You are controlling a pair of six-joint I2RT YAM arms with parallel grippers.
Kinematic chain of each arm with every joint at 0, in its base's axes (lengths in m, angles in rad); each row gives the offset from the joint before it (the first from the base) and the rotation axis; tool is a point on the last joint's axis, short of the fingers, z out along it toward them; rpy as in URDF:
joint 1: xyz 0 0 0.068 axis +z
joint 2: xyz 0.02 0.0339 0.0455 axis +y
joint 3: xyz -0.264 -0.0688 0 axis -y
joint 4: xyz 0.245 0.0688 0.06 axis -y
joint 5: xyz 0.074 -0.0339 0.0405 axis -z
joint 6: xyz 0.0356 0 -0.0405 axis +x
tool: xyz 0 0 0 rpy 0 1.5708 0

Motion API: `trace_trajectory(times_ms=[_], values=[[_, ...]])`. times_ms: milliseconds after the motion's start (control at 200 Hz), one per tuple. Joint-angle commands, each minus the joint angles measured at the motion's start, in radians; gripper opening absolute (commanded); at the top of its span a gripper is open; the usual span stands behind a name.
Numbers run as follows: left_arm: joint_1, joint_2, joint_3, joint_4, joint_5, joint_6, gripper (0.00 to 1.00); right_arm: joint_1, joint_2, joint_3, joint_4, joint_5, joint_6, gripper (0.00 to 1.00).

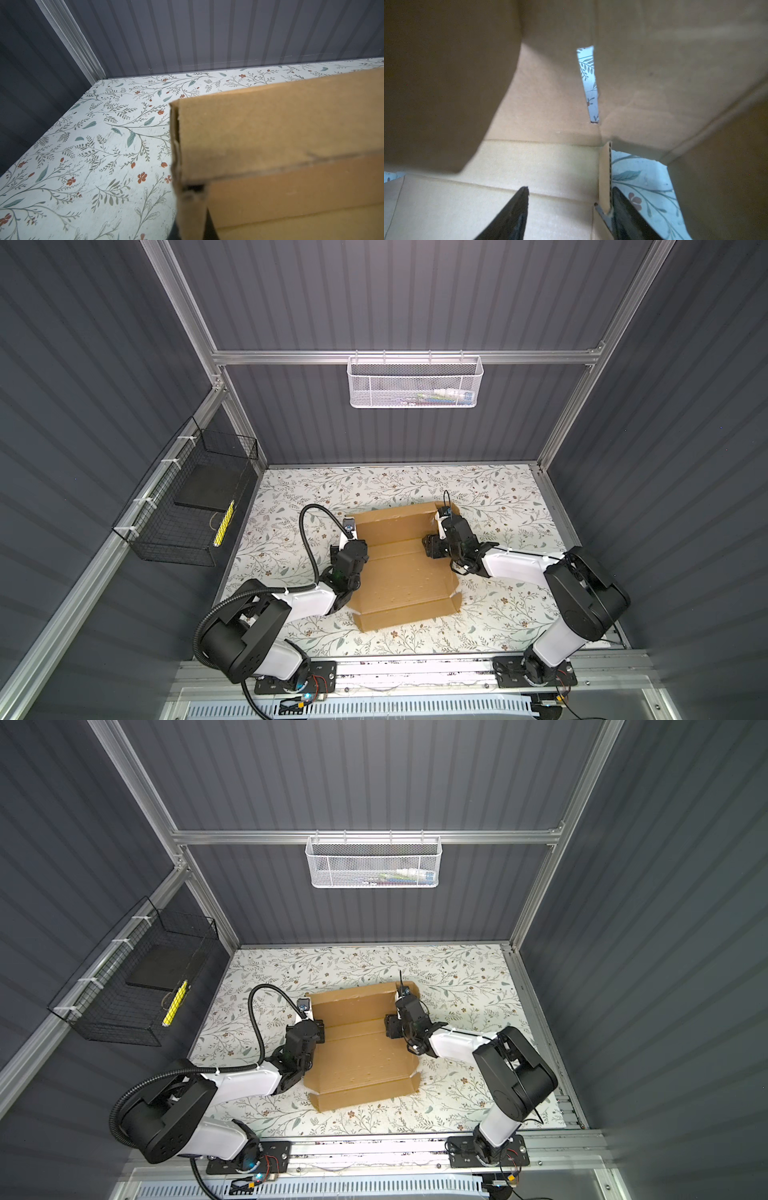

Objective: Fold the paper box

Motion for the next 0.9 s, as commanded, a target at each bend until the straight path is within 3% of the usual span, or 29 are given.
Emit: trace_trajectory(times_ms=[0,545,895], values=[[-0.008,0.005,0.021,0.016,0.031,-0.006,0.00,0.034,-0.015,0.035,-0.015,-0.003,-0.036,0.63],[-0.008,-0.015,0.005,0.016,-0.008,0.006,0.00,0.040,-0.078,-0.027,-0.109,0.090,-0.012,0.62],[-0.008,-0.006,0.002,0.031,-0.011,0.012,0.00,0.038,-0.173,-0.067,-0.186,0.070,-0.007,0.62]])
